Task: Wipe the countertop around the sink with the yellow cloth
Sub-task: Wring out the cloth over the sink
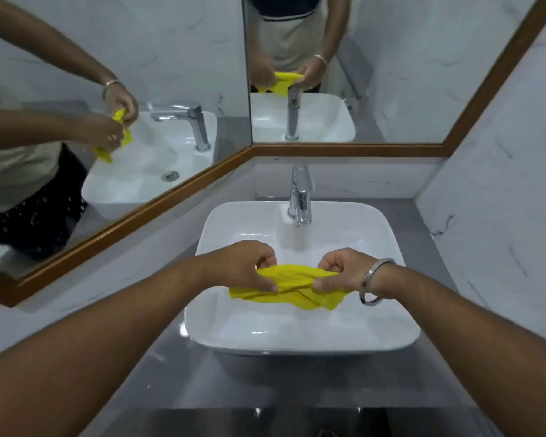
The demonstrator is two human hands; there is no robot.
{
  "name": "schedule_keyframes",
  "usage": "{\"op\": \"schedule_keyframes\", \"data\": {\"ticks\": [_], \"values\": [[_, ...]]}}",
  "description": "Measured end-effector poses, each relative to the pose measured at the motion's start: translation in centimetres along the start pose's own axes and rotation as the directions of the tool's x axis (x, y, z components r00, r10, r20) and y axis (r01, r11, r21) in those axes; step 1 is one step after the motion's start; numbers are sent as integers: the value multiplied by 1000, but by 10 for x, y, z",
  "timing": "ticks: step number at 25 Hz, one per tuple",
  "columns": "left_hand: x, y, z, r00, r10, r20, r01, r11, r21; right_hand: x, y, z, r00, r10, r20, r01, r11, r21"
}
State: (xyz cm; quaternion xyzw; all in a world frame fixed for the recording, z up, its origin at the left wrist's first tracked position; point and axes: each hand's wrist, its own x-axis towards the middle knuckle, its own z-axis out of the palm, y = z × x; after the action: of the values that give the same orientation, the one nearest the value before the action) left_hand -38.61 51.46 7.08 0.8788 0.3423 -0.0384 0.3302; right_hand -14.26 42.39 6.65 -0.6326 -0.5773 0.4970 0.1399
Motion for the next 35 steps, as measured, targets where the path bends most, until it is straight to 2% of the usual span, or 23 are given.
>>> {"op": "schedule_keyframes", "data": {"ticks": [3,4,5,7,9,10,12,14,16,18,20,22,24,26,29,32,35], "values": [[-11,-7,-19,1000,30,-1,-28,946,324,-19,-18,4,999,43,23,-45,995,85],[-15,-13,-26,999,40,24,-46,925,377,-25,-24,7,998,59,-3,-59,992,116],[-17,-19,-30,996,69,59,-86,931,355,-31,-28,9,996,68,-58,-58,987,153],[-21,-26,-37,983,162,86,-173,973,149,-47,-31,15,975,67,-210,-4,958,286],[-24,-21,-42,980,195,48,-185,969,-164,-64,-32,26,930,133,-342,61,862,503],[-23,-15,-44,981,183,60,-151,925,-347,-72,-32,32,903,198,-382,91,780,619],[-17,4,-44,961,199,194,-38,786,-617,-92,-29,41,823,320,-470,177,641,747],[-4,32,-38,929,250,273,31,682,-730,-121,-17,45,699,399,-594,264,628,732],[12,63,-24,933,258,249,37,622,-783,-155,-3,49,554,476,-683,305,647,699],[25,106,7,936,263,234,28,608,-793,-200,18,60,493,534,-687,348,603,718],[30,146,44,927,284,246,-8,670,-742,-242,46,76,480,589,-650,353,549,758],[35,195,95,912,316,260,-73,751,-657,-299,79,101,434,643,-631,398,492,774],[34,234,140,899,360,251,-143,782,-607,-350,108,129,427,683,-592,427,424,799],[25,284,199,855,425,297,-189,789,-585,-414,142,165,349,754,-556,451,385,805],[10,342,271,800,470,373,-185,785,-592,-480,188,208,215,841,-497,509,338,792],[-4,397,342,780,492,386,-212,790,-575,-535,228,238,124,912,-391,558,262,787],[-14,434,390,763,438,475,-146,833,-534,-574,259,255,117,927,-356,528,245,813]]}}
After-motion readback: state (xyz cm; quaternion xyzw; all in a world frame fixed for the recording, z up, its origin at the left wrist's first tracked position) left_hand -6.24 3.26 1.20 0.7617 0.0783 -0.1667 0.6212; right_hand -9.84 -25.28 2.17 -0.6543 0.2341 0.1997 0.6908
